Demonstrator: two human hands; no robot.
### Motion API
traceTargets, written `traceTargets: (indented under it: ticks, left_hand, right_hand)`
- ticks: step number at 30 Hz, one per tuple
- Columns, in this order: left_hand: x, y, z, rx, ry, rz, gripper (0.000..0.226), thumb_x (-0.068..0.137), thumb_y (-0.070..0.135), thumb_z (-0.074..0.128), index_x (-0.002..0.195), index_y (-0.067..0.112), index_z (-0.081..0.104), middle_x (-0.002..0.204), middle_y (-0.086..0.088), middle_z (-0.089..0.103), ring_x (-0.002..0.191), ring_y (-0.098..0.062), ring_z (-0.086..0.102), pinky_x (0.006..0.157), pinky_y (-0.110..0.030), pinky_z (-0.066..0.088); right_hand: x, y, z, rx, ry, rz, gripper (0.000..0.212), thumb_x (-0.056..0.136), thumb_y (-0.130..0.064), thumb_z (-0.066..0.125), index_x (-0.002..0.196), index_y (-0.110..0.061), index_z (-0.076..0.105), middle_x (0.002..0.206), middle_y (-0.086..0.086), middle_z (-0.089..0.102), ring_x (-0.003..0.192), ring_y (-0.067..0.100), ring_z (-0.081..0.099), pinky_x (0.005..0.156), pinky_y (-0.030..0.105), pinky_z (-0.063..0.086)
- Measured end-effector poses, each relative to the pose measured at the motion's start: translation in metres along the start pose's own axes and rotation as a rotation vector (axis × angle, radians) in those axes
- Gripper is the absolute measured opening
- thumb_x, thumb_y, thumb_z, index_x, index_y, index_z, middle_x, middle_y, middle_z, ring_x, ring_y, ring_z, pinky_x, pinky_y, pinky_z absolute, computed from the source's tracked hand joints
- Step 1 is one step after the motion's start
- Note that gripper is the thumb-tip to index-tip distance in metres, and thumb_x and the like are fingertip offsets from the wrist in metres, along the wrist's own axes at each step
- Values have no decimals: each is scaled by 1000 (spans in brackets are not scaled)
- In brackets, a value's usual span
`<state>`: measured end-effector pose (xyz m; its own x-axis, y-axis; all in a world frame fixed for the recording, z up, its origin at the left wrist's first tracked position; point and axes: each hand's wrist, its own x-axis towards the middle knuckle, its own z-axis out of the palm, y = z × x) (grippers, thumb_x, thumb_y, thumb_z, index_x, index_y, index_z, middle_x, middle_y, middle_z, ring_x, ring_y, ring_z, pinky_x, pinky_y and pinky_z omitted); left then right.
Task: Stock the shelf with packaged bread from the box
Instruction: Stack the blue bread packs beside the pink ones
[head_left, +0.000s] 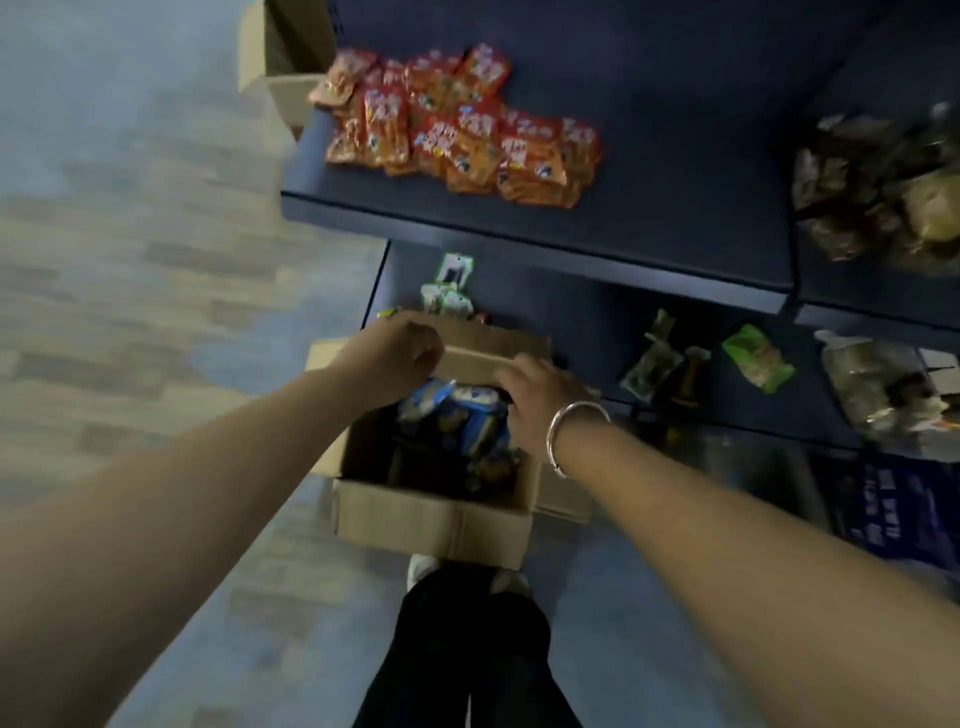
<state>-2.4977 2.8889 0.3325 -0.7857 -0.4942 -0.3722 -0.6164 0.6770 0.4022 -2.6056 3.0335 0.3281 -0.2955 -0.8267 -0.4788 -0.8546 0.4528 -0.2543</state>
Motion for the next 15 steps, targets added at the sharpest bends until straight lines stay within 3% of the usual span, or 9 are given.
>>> traceTargets:
  ticks: [2, 4, 5, 6, 8, 10, 12, 15]
  left_hand:
    - [3, -33, 42, -228, -63, -188, 23, 93, 13, 50, 102, 2, 67, 101, -18, 69, 97, -29, 64, 76, -26, 47]
    - [2, -64, 81, -538, -75, -416, 18, 92, 9, 54, 81, 4, 67, 64, -4, 70, 60, -6, 67, 52, -11, 45]
    - [2, -79, 99, -589, -50, -494, 17, 91, 9, 55, 77, 6, 65, 53, 2, 65, 47, -2, 61, 42, -8, 40]
    - [3, -94, 117, -593, -39, -537, 15, 91, 10, 55, 81, 4, 65, 52, 4, 63, 46, -5, 59, 39, -9, 39]
    - [10, -116, 153, -543, -60, -536, 18, 91, 11, 54, 96, -1, 67, 66, -5, 65, 61, -17, 60, 49, -18, 43]
    - [27, -132, 190, -360, -164, -430, 22, 91, 11, 53, 103, 2, 68, 90, -15, 69, 85, -29, 64, 69, -29, 47]
    - [52, -139, 224, -202, -266, -330, 24, 91, 15, 52, 105, 7, 69, 108, -13, 68, 103, -28, 62, 84, -30, 46]
    - [99, -150, 270, -182, -323, -285, 25, 92, 17, 52, 110, 10, 67, 114, -10, 67, 109, -24, 60, 91, -28, 43]
  right_hand:
    - [15, 15, 46, 74, -121, 81, 47, 91, -19, 46, 137, -15, 37, 137, 10, 45, 124, 29, 45, 100, 33, 37]
    - [30, 31, 91, 130, -239, 179, 49, 92, -29, 48, 137, -14, 36, 136, 14, 48, 122, 31, 48, 98, 35, 40]
    - [38, 40, 113, 131, -283, 208, 47, 92, -31, 48, 135, -13, 39, 135, 15, 48, 122, 32, 48, 99, 37, 42]
    - [46, 49, 135, 121, -316, 223, 44, 92, -32, 48, 131, -12, 43, 135, 15, 49, 123, 32, 48, 100, 37, 42]
    - [65, 68, 176, 106, -366, 250, 38, 93, -30, 47, 125, -10, 49, 133, 14, 50, 123, 31, 48, 101, 35, 42]
    - [87, 85, 215, 126, -396, 322, 36, 92, -29, 47, 123, -10, 51, 132, 14, 51, 120, 30, 49, 98, 32, 42]
    - [112, 94, 250, 168, -401, 386, 34, 91, -26, 49, 122, -11, 53, 131, 16, 52, 119, 31, 51, 97, 30, 42]
    - [155, 101, 300, 186, -408, 365, 36, 93, -22, 47, 127, -11, 50, 137, 17, 46, 129, 31, 42, 103, 32, 40]
